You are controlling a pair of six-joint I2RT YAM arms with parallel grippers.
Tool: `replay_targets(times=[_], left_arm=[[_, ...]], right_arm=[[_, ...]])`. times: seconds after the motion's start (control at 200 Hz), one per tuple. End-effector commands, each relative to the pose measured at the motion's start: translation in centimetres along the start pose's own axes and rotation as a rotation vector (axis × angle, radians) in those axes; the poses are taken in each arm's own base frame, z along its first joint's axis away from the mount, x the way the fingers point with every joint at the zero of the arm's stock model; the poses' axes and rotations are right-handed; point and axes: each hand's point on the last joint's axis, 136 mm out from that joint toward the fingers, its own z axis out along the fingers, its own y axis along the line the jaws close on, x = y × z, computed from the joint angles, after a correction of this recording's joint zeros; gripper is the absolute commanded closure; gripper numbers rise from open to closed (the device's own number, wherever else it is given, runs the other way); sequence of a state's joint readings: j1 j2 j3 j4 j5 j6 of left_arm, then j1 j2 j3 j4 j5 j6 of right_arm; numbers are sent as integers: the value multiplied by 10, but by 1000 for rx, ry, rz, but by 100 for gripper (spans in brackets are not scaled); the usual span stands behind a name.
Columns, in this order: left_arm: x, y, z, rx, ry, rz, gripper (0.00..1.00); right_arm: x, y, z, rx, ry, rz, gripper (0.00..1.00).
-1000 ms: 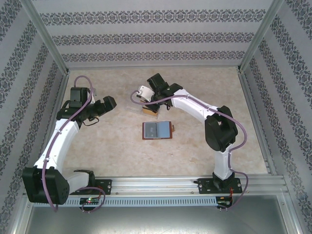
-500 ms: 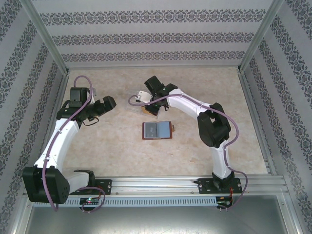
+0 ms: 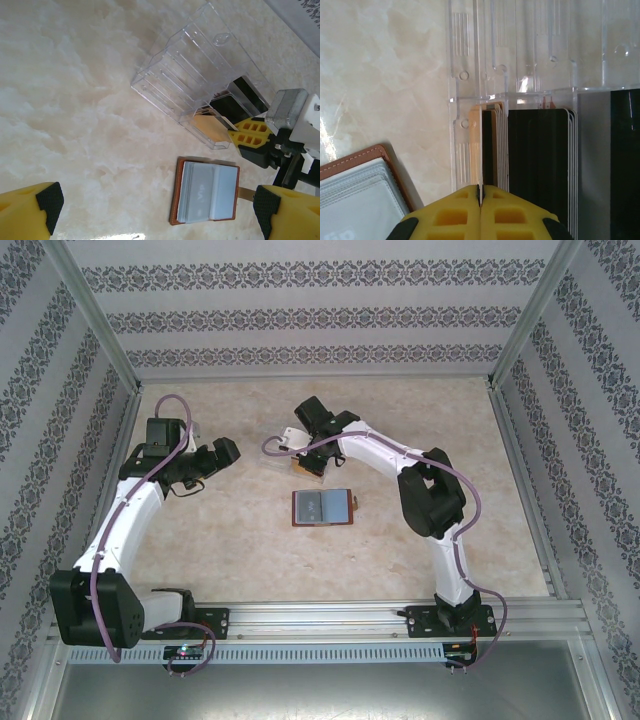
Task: Take the credit cards out of the card holder
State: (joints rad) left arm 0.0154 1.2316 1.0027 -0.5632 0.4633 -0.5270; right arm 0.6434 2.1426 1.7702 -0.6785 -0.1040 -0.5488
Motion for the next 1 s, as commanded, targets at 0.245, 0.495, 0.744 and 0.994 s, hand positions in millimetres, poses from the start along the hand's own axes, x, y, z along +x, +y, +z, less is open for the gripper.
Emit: replay_targets(times=[0.245, 0.495, 0.744, 0.994], left_arm=[[-2, 1, 1, 22, -7, -1, 1], [2, -2, 10, 60, 27, -21, 1], [10, -1, 22, 87, 77, -50, 1], [19, 1, 32, 104, 117, -81, 0]], right_arm=[[-5, -14, -2, 36, 3, 56, 70], [-28, -14, -48, 21, -132, 188, 64], [-16, 7, -90, 37, -207, 522, 45], [28, 66, -77, -18, -153, 910, 31]])
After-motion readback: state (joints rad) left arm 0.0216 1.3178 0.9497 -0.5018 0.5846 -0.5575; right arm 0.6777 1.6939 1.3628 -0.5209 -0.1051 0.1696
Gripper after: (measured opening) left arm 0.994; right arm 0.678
